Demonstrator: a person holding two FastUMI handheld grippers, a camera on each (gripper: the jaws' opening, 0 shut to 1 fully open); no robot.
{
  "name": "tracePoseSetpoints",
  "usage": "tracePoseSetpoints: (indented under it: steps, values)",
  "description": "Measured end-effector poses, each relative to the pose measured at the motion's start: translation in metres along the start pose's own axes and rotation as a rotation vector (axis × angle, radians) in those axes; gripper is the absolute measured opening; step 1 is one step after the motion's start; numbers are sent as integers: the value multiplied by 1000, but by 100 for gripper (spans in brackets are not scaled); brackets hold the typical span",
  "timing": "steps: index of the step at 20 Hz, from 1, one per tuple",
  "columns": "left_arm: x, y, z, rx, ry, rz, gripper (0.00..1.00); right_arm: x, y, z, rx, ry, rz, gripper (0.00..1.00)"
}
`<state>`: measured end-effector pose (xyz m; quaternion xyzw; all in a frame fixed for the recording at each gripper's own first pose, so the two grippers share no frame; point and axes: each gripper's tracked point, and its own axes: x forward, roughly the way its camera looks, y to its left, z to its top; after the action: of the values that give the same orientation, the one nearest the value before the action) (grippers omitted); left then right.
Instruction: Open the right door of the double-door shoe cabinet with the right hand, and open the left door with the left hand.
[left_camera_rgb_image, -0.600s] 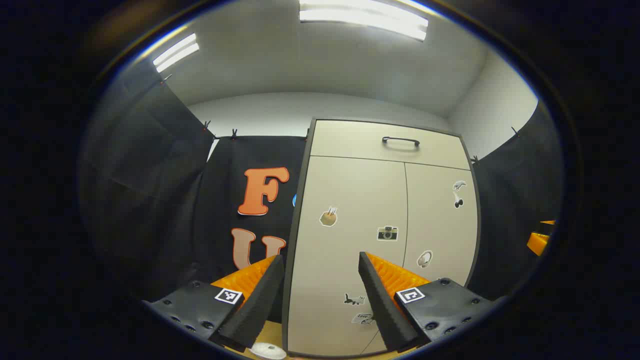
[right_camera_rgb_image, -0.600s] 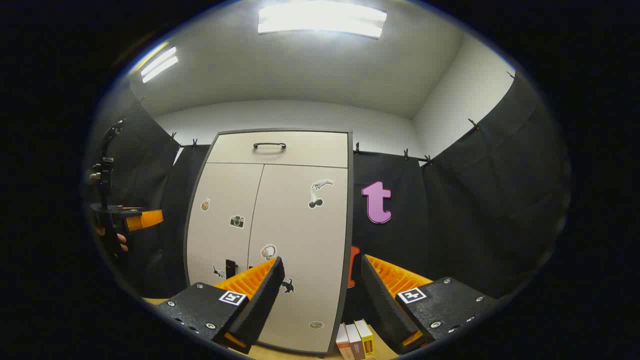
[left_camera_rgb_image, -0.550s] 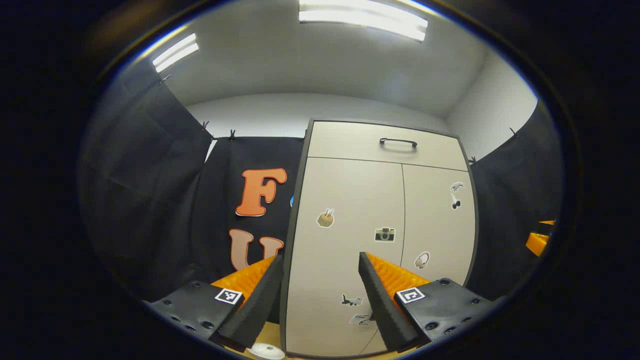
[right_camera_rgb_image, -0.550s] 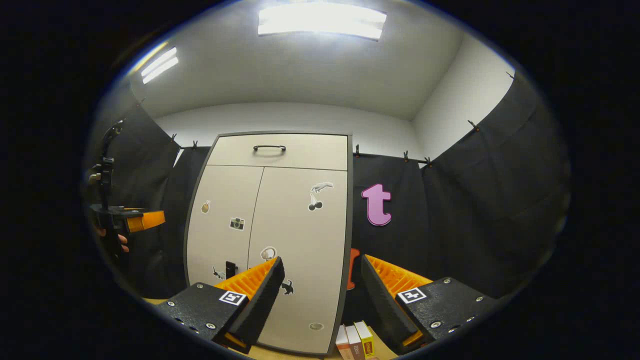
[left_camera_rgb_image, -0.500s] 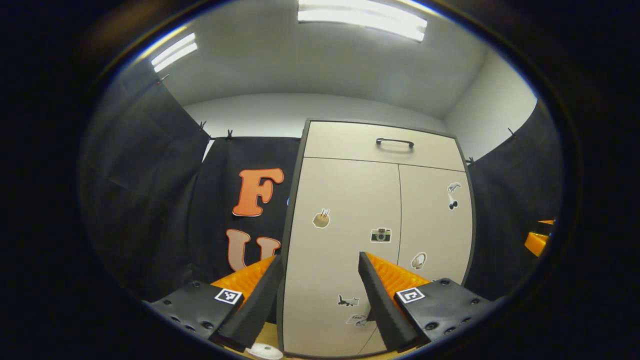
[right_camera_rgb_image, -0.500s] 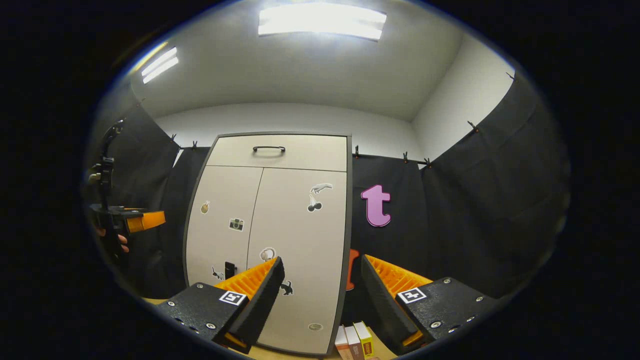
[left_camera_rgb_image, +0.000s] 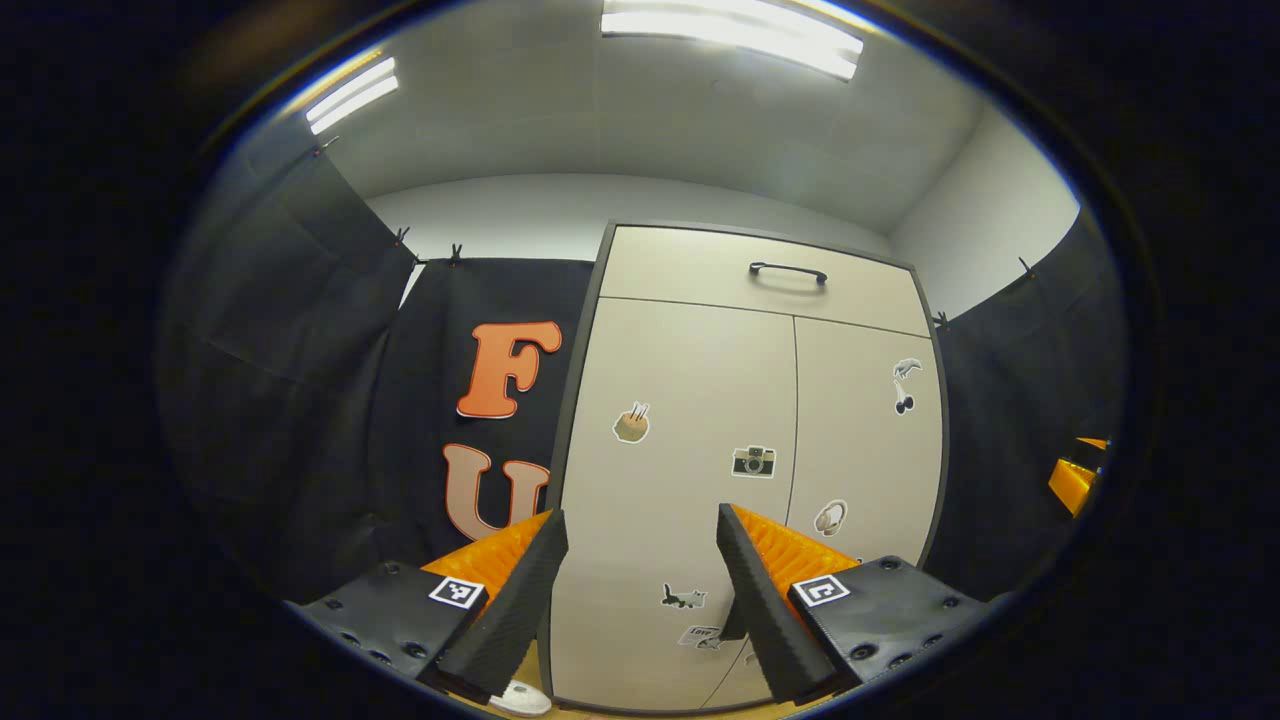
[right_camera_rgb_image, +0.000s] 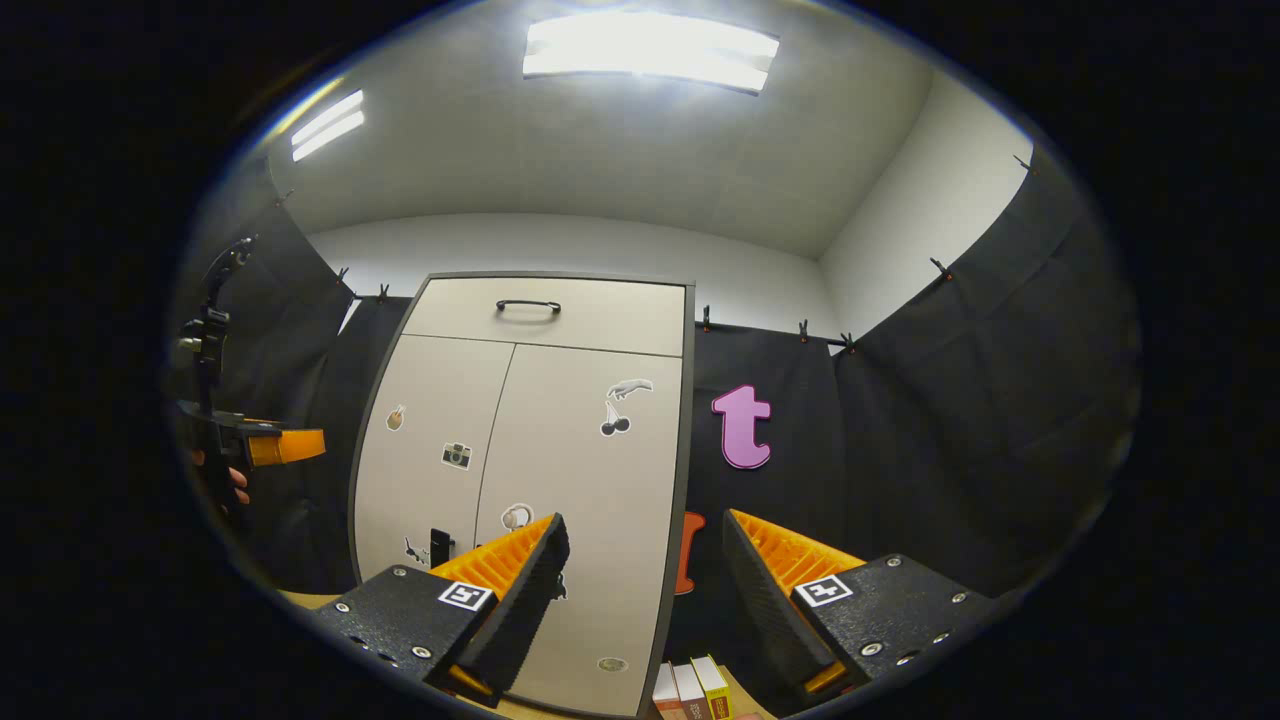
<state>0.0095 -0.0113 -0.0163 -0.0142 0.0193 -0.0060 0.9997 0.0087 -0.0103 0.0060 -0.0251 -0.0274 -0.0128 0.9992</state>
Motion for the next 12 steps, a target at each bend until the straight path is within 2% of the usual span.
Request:
tracePoseSetpoints:
  steps: [6, 12]
  values:
    - [-2, -4, 1, -5, -9, -8, 96, -1, 11, 1, -60, -10, -5, 93]
    - [-3, -5, 1, -6, -8, -16, 96, 8, 7, -12, 14, 37, -26, 93]
